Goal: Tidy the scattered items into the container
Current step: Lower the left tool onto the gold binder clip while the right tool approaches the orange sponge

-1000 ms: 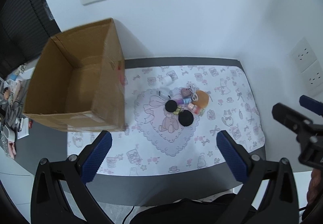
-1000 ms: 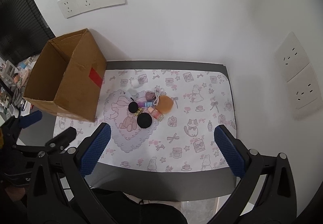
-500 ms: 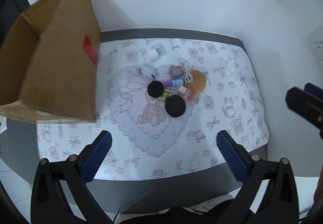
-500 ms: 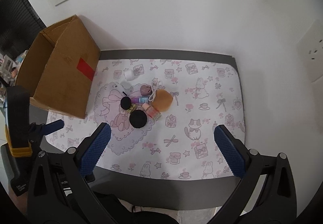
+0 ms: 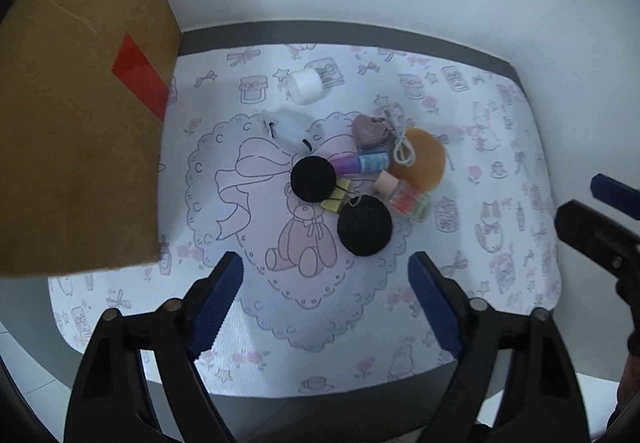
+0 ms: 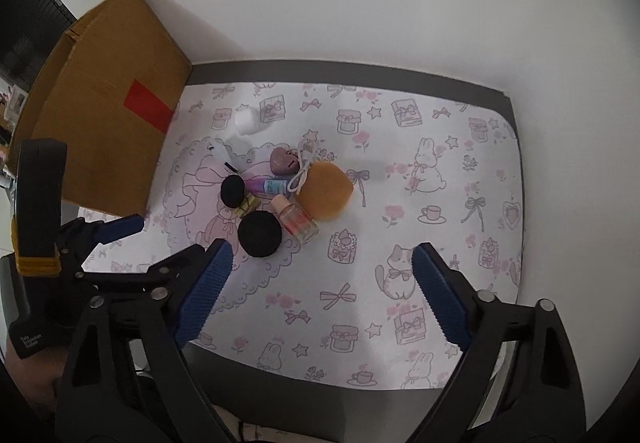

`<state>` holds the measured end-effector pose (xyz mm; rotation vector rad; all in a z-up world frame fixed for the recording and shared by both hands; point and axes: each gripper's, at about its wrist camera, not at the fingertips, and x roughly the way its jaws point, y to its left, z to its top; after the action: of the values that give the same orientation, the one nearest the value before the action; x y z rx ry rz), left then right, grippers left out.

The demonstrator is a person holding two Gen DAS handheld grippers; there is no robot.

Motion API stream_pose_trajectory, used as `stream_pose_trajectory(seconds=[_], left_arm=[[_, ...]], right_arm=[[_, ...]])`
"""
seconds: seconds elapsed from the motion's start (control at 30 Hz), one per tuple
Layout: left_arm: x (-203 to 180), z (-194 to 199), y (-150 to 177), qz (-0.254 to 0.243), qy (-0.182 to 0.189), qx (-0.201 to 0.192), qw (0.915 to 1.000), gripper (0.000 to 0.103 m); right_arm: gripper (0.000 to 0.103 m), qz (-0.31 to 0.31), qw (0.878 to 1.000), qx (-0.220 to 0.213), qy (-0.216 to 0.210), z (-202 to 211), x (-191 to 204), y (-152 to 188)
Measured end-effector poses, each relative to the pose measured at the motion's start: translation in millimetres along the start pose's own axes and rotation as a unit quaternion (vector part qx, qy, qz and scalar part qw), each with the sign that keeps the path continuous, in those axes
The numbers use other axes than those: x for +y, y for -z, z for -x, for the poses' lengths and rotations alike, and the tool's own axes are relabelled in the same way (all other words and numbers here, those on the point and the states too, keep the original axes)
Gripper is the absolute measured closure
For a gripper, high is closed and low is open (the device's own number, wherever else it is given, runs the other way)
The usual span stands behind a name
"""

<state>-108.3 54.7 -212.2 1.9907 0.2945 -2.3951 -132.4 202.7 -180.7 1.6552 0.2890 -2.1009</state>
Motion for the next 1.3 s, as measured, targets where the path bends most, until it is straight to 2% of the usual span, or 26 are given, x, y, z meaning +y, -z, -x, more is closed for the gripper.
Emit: stream_pose_trajectory(seconds=[0.1,0.2,0.23,0.3,0.33,0.37,0.7,0.87,1.03,1.13,1.23,1.27,1.3], left_arm=[[0,-13,-6,-0.001,0.006,0.005,1.0000,0.028],[-4,-29,-11,-0.024,0.013,0.000,0.9996,0.032],[-5,-36,-13,-0.031,0.015,0.003,0.9994,0.036],[-7,-48,-15,-0.040,0.020,0.010,0.9989,0.046],[-7,-53,-16,-0.044,0.020,0.014,0.9987,0.056],[-8,-57,-16,-0.046,0.020,0.018,0.9986,0.060],[-12,-75,-27,-0.034,0.040,0.019,0.9984,0.060],[-12,-86,-28,-0.037,0.047,0.034,0.9976,0.076],[-12,-89,-30,-0.041,0.052,0.034,0.9972,0.082],[-9,-88,-32,-0.035,0.064,0.033,0.9968,0.085],[-9,-88,-34,-0.030,0.078,0.032,0.9960,0.089],[-8,-87,-34,-0.029,0.081,0.031,0.9958,0.091],[-7,-85,-35,-0.027,0.086,0.027,0.9955,0.092]], right_arm=[[0.021,-0.009,1.000,0.009,-0.007,-17,-8,-4],[0.021,-0.018,1.000,0.013,-0.017,-37,-16,-9],[0.022,-0.021,0.999,0.028,-0.010,-50,-19,-11],[0.035,-0.018,0.999,0.037,-0.007,-63,-20,-14],[0.036,-0.016,0.999,0.043,-0.004,-71,-22,-16],[0.037,-0.015,0.999,0.046,-0.002,-76,-23,-17],[0.037,-0.014,0.997,0.064,-0.027,-114,-26,-25],[0.037,-0.016,0.996,0.074,-0.036,-128,-27,-27],[0.037,-0.020,0.996,0.083,-0.041,-138,-27,-27],[0.043,-0.025,0.995,0.086,-0.047,-143,-28,-29],[0.043,-0.023,0.995,0.084,-0.042,-146,-27,-30],[0.049,-0.020,0.995,0.089,-0.039,-148,-26,-30],[0.060,-0.020,0.995,0.092,-0.040,-150,-26,-30]])
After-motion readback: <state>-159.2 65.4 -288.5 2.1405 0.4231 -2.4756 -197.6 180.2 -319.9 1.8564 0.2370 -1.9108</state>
